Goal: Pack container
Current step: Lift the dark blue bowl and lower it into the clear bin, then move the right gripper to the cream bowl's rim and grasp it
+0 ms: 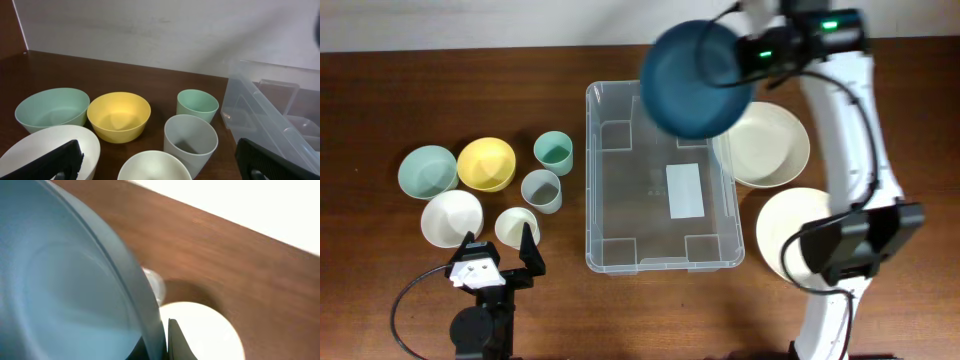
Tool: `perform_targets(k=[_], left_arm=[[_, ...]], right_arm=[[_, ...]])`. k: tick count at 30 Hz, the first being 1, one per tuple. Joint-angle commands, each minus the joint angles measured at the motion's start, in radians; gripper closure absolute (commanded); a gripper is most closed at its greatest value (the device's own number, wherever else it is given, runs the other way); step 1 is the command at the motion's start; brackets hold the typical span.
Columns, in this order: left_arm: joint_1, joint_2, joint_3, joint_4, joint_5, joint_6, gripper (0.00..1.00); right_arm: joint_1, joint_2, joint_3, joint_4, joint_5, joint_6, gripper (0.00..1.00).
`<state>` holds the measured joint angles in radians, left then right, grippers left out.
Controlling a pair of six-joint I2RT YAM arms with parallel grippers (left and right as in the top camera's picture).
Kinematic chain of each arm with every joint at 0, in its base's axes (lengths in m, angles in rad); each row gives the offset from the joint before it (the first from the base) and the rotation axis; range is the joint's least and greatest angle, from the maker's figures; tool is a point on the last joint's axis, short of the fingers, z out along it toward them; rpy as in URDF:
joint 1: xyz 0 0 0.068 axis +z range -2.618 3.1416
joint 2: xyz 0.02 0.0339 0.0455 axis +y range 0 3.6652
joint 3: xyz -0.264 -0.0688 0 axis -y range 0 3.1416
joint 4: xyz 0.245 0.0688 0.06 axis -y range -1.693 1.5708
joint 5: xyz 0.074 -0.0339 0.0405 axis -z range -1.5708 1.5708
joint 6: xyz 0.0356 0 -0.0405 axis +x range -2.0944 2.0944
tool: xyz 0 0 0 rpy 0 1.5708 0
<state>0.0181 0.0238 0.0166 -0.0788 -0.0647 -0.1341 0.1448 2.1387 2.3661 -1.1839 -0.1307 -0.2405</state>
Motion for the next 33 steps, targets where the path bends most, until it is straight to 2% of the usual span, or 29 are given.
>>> perform_targets(k=[1,6,15,16,17,18,20,21,24,28,32,33], left_arm=[[0.000,-0.006,-0.008,0.003,-0.011,0.017,0.01],[0.000,-0.006,-0.008,0.003,-0.011,0.017,0.00],[0.000,-0.006,-0.008,0.003,-0.011,0.017,0.00],[0.000,-0.006,-0.008,0.003,-0.011,0.017,0.00],[0.000,-0.006,-0.008,0.003,-0.011,0.017,0.01],[0.000,-0.006,-0.008,0.003,-0.011,0.017,0.00],[0.000,-0.006,-0.008,0.003,-0.011,0.017,0.00],[-0.001,-0.006,-0.008,0.003,-0.011,0.017,0.00],[0.000,-0.006,-0.008,0.003,-0.011,0.017,0.00],[0.000,-0.006,-0.008,0.003,-0.011,0.017,0.00],[0.000,-0.006,-0.008,0.003,-0.011,0.017,0.00],[0.000,-0.006,-0.008,0.003,-0.011,0.017,0.01]], right_arm=[[0.069,0.017,-0.019,-0.006,0.064,-0.018,0.96],[0.129,0.056,-0.097,-0.006,0.064,-0.017,0.96],[0.123,0.076,-0.158,0.010,0.064,-0.018,0.96],[0.123,0.076,-0.158,0.014,0.063,-0.018,0.92],[0.123,0.076,-0.158,0.021,0.060,-0.018,0.75],[0.123,0.075,-0.157,0.025,0.053,-0.018,0.61],[0.123,0.074,-0.155,0.036,0.039,-0.018,0.56],[0.123,0.072,-0.151,0.047,0.030,-0.017,0.50],[0.121,0.072,-0.096,0.048,0.048,-0.013,0.48],[0.078,0.069,0.027,-0.005,0.144,0.071,0.47],[-0.055,0.066,0.158,-0.150,0.143,0.127,0.46],[-0.125,0.066,0.172,-0.198,0.143,0.127,0.37]])
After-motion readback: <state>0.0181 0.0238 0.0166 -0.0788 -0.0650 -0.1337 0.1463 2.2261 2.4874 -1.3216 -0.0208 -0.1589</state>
